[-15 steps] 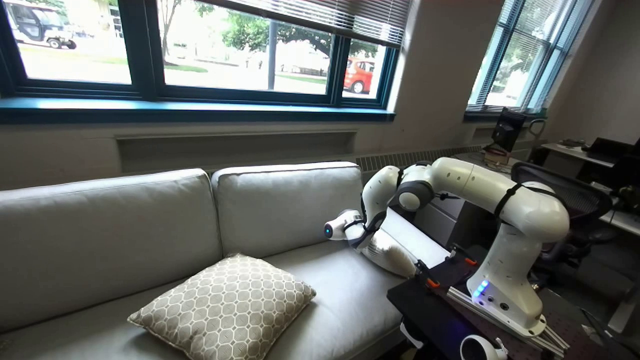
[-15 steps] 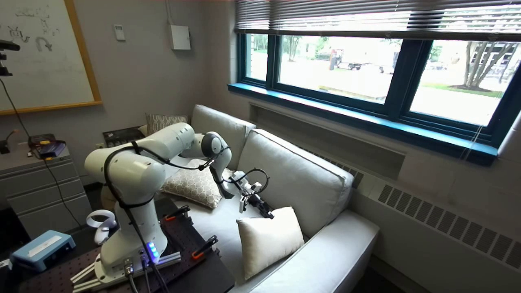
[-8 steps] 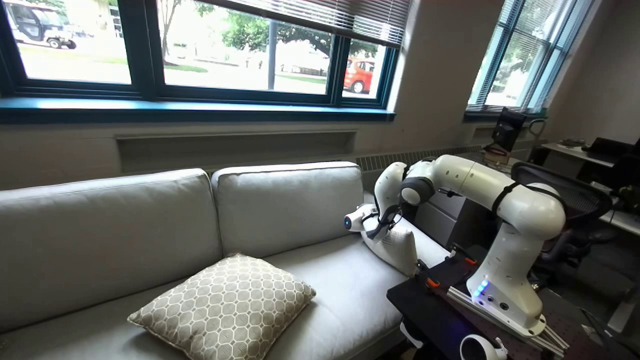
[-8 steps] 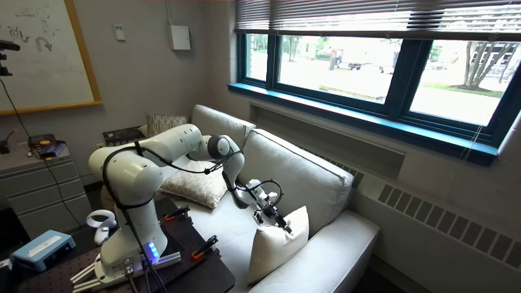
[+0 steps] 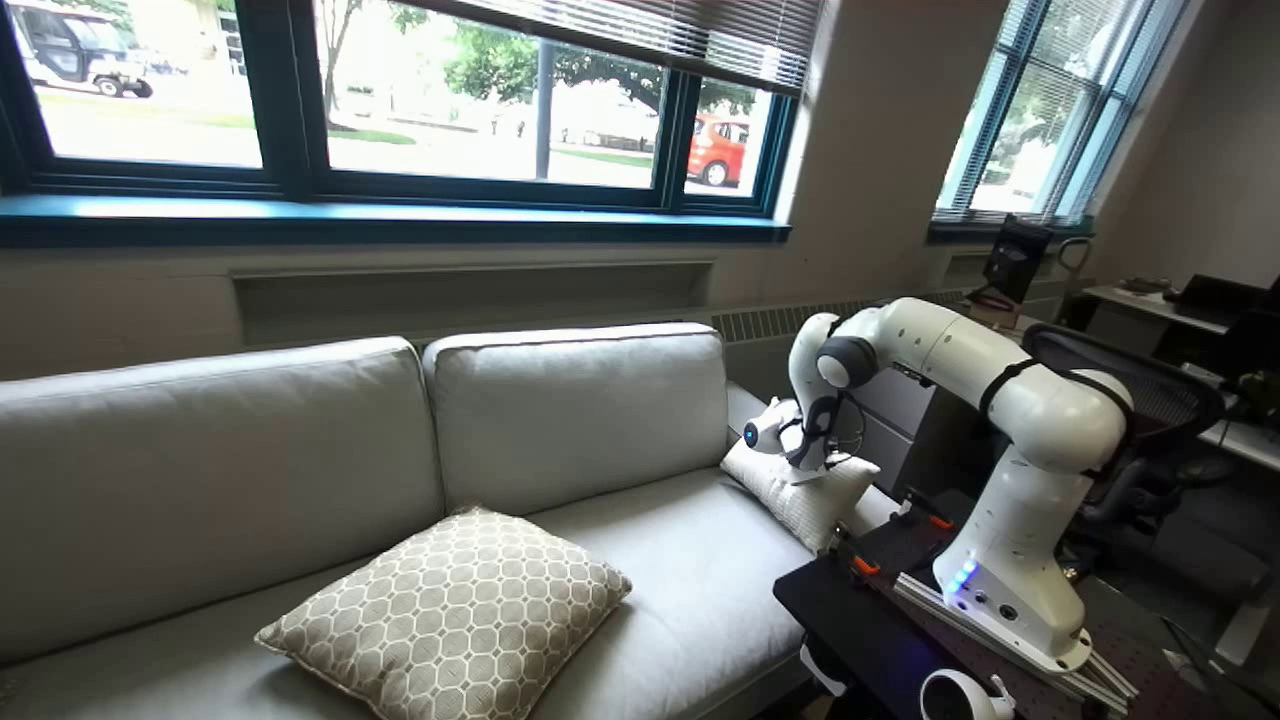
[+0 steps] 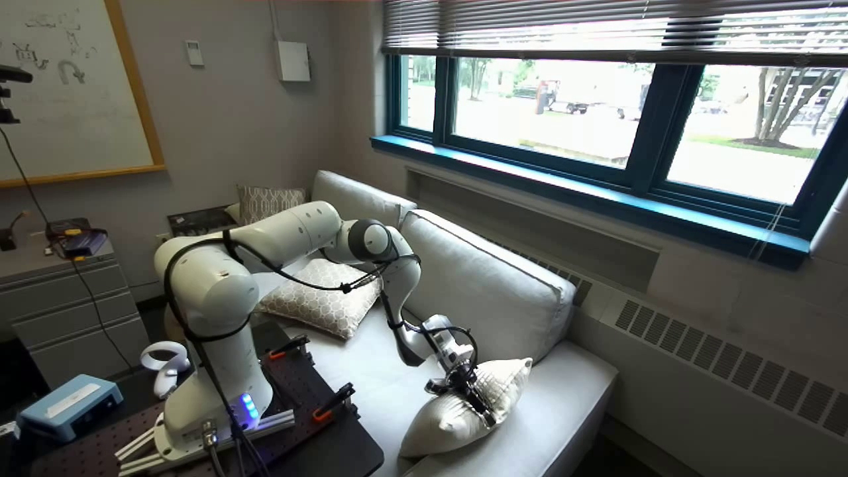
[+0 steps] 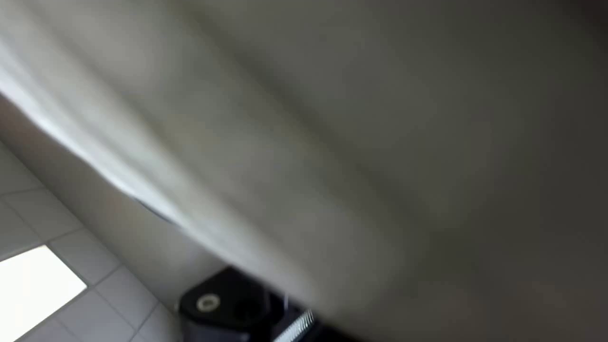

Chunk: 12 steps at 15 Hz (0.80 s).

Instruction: Place the small pillow against the right armrest of the sofa, place the pillow in the middle of the sofa in front of the small pillow on the right

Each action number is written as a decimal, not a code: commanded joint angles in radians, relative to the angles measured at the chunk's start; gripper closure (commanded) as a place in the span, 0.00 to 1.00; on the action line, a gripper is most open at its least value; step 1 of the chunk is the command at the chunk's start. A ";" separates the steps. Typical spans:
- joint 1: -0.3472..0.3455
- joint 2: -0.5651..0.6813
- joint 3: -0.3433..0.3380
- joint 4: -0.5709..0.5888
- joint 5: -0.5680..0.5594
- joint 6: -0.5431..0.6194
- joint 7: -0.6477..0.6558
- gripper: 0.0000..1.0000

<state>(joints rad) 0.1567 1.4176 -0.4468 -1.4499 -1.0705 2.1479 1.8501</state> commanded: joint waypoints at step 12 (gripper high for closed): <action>-0.203 -0.376 -0.025 -0.440 -0.159 0.635 0.232 0.09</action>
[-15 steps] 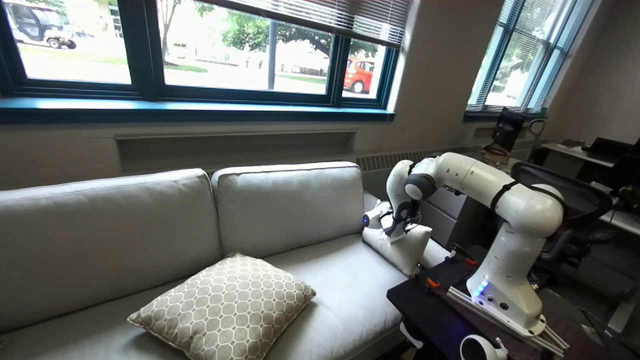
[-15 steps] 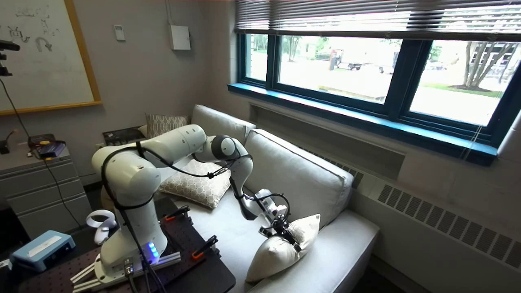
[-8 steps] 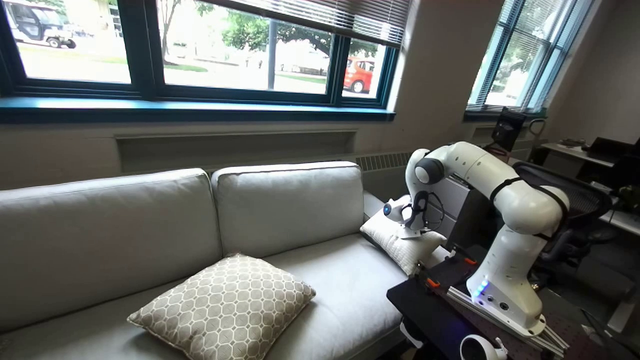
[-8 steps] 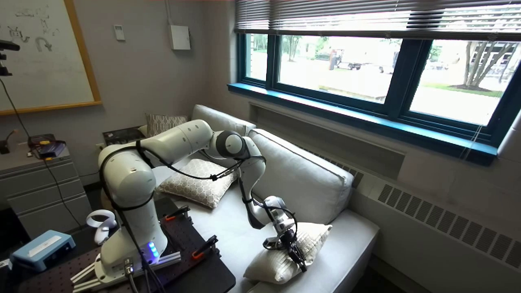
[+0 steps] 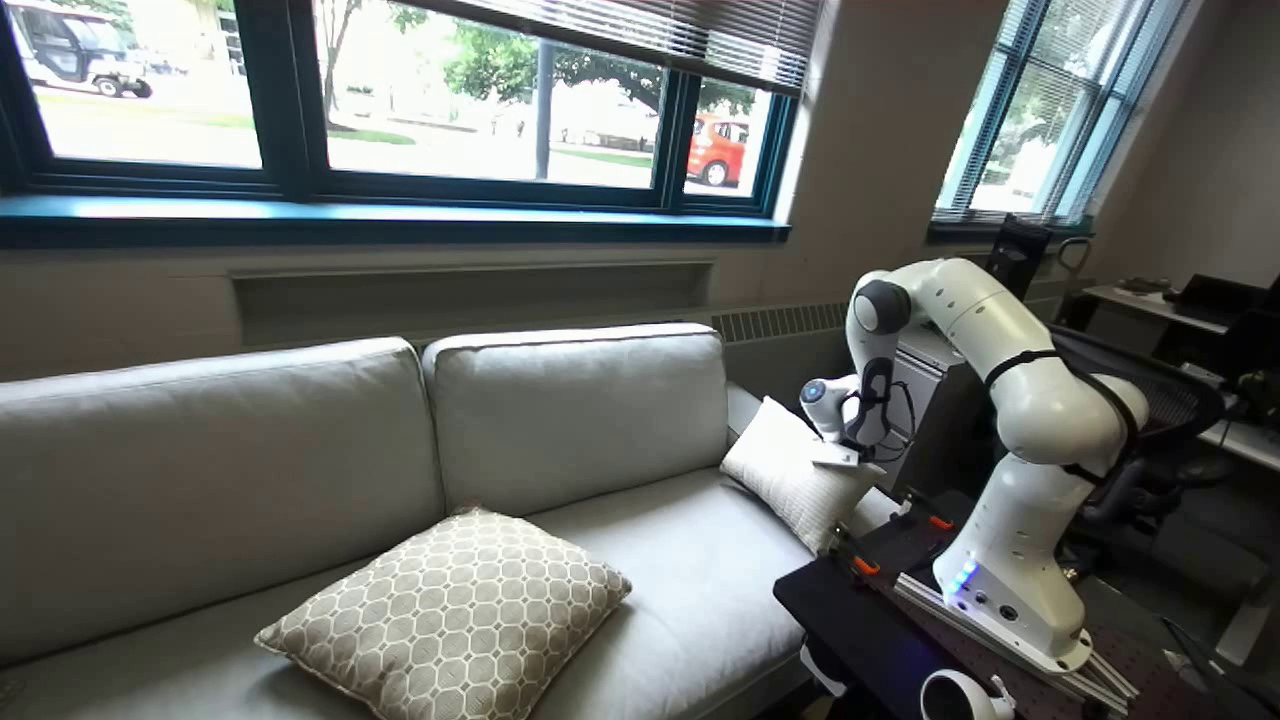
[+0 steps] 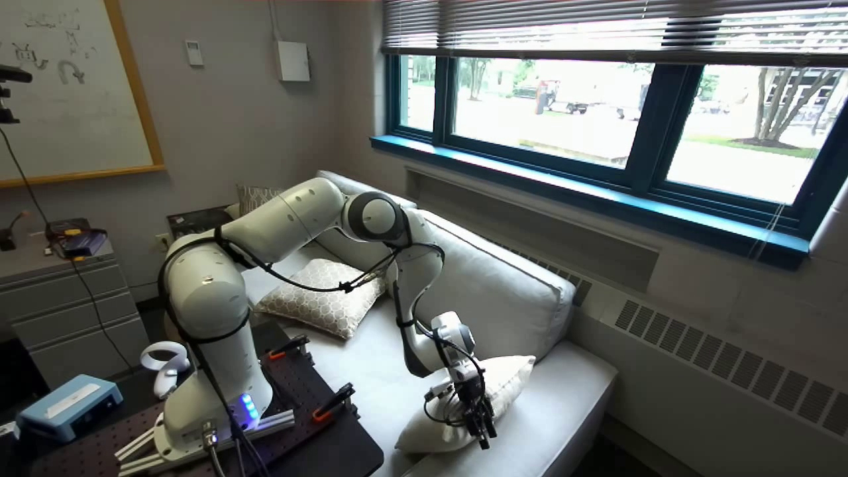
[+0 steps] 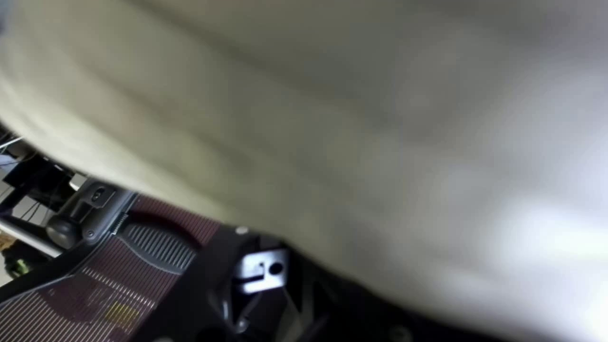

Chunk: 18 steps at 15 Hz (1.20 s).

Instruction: Place the small pillow against the right armrest of the sofa, place the pillow in the middle of the sofa in front of the small pillow on the right

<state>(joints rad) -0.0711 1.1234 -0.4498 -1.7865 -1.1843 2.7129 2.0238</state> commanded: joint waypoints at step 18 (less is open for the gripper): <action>0.444 -0.309 -0.323 -0.304 -0.268 0.099 0.535 0.00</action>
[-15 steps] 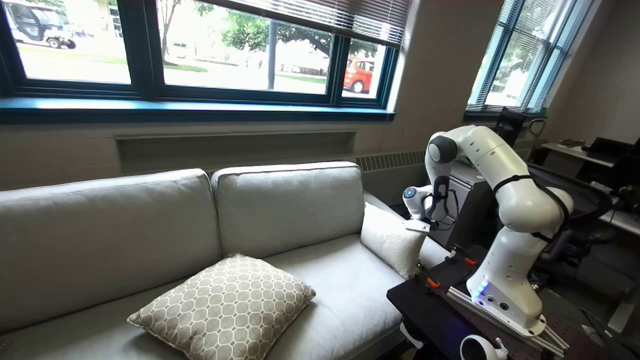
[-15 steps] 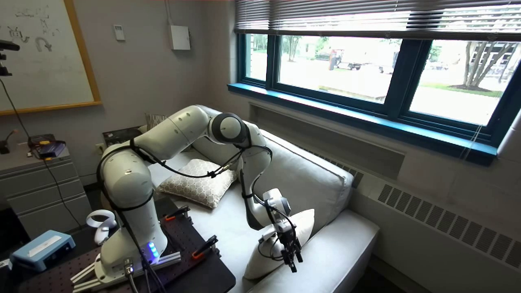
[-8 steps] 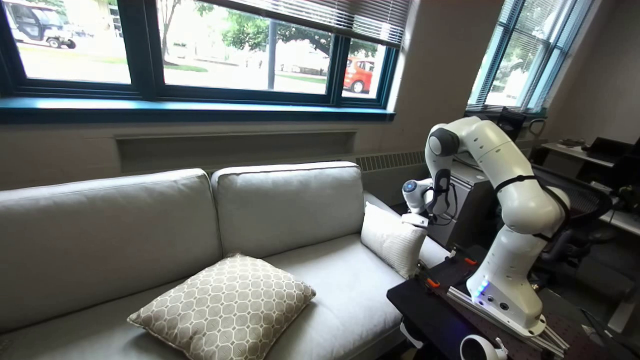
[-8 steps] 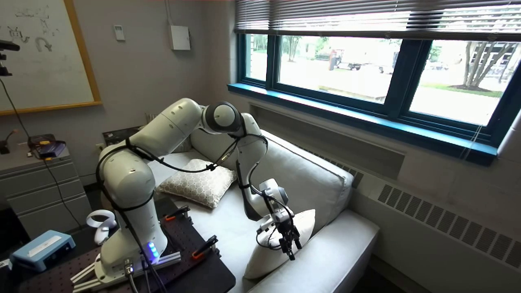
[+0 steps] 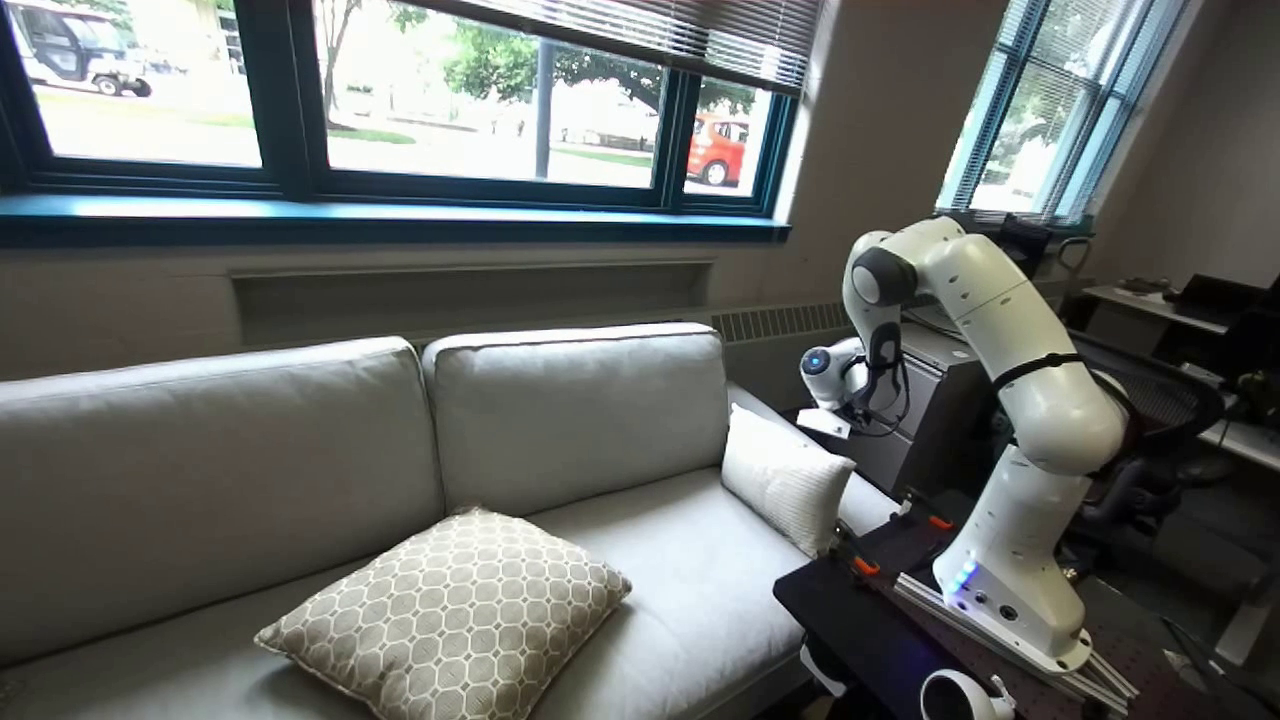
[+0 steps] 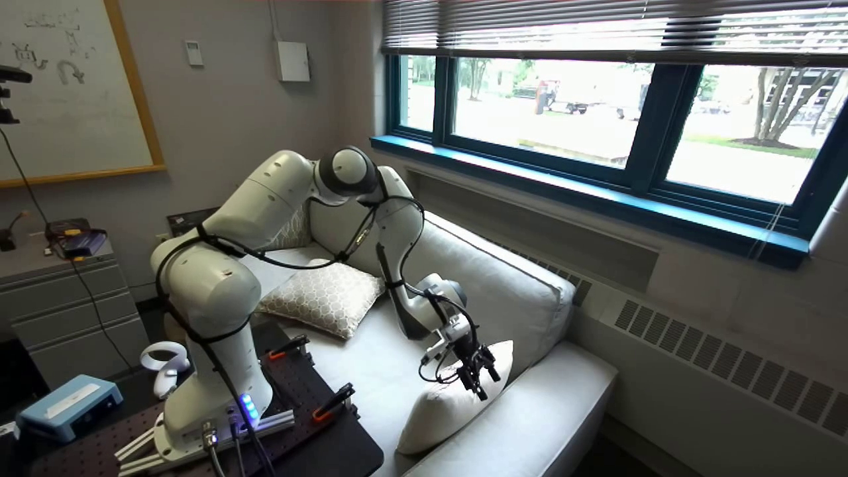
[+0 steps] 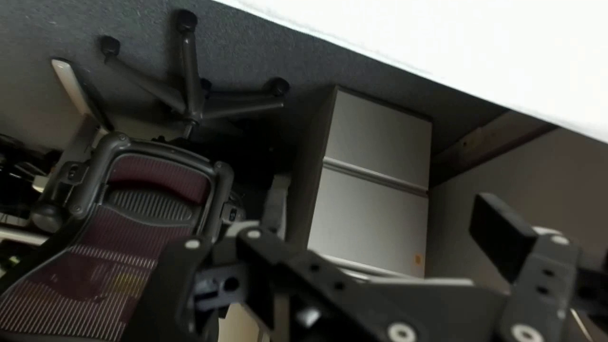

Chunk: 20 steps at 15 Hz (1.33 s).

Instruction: Place the small pillow against the right armrest of the sofa, place the pillow in the middle of the sofa in front of the small pillow on the right

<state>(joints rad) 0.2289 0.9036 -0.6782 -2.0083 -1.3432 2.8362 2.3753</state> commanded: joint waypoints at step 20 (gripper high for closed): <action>0.639 -0.326 -0.086 -0.104 -0.251 0.234 0.228 0.00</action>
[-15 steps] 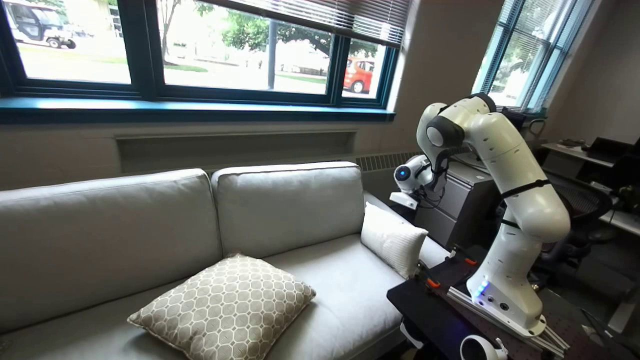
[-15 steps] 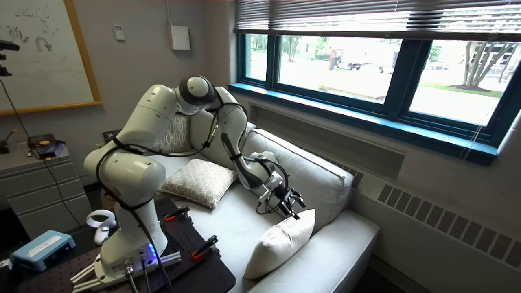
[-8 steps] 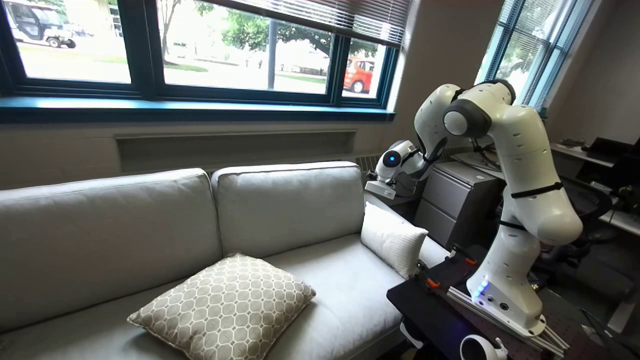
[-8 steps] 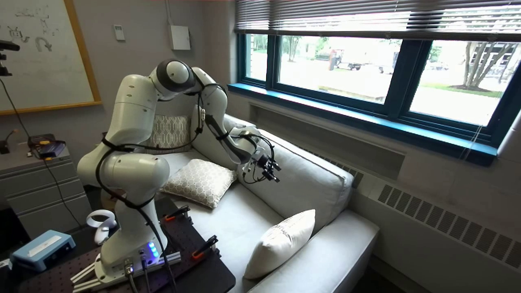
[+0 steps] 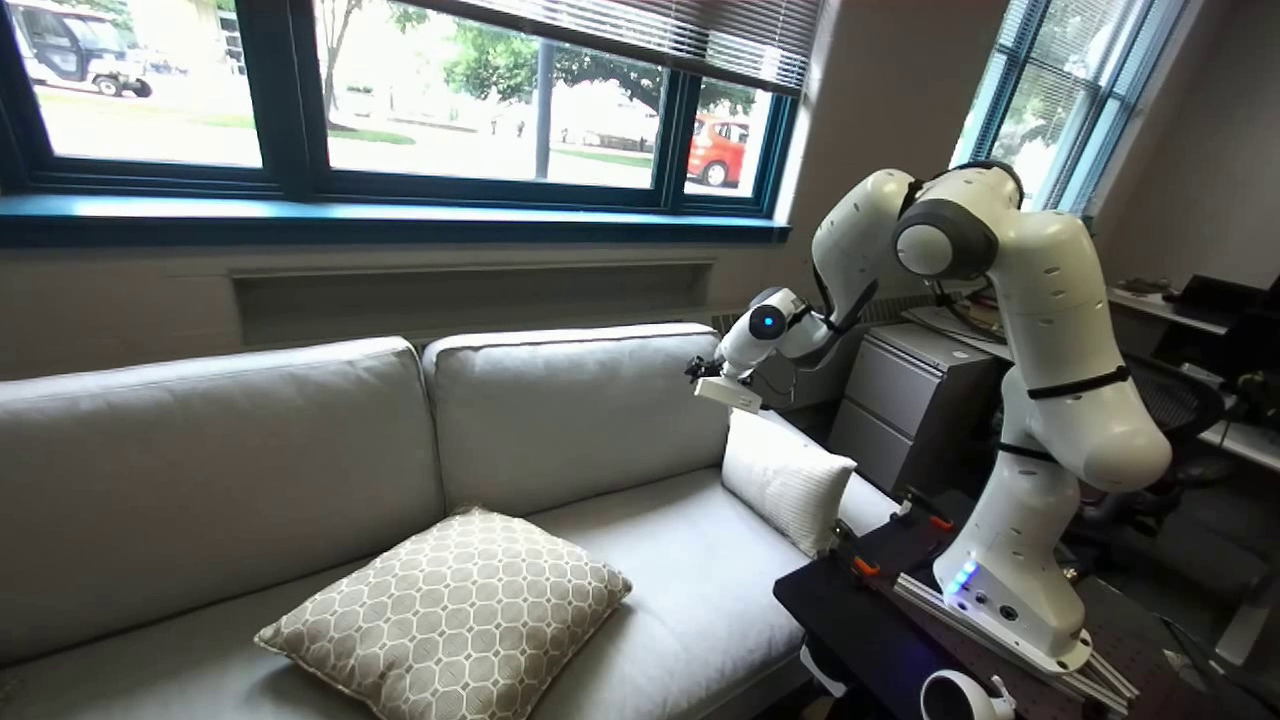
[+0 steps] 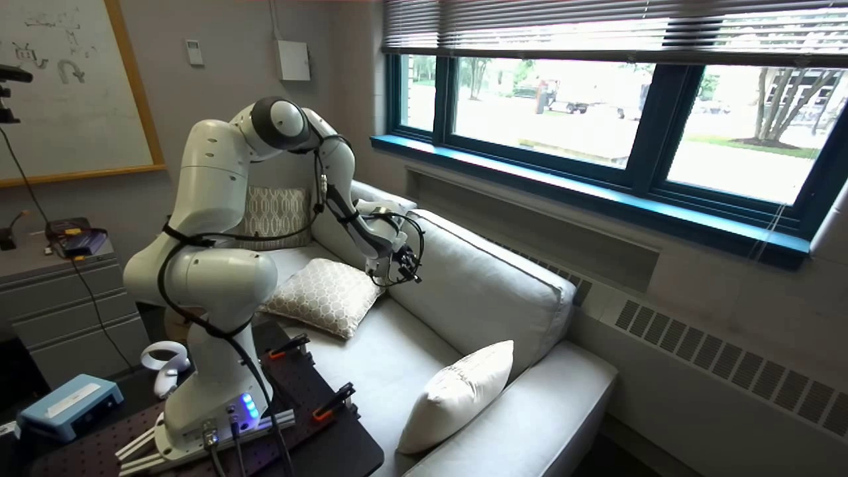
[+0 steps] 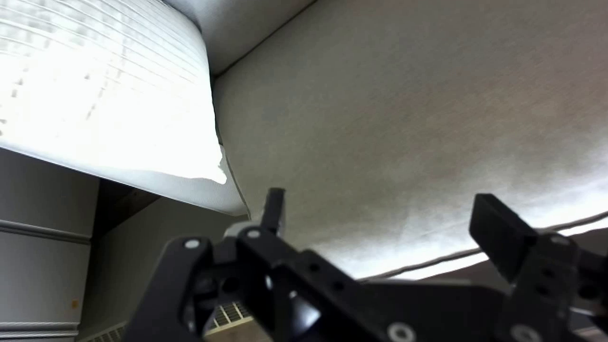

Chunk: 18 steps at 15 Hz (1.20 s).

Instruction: Place the small pillow against the right armrest of the sofa, place the pillow in the middle of the sofa in front of the small pillow on the right

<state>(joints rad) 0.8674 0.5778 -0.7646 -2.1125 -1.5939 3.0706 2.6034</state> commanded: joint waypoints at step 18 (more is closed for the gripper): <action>-0.273 0.233 0.244 0.181 0.276 0.361 0.000 0.00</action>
<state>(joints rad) 0.6757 0.7375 -0.5902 -1.9348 -1.4101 3.3641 2.6031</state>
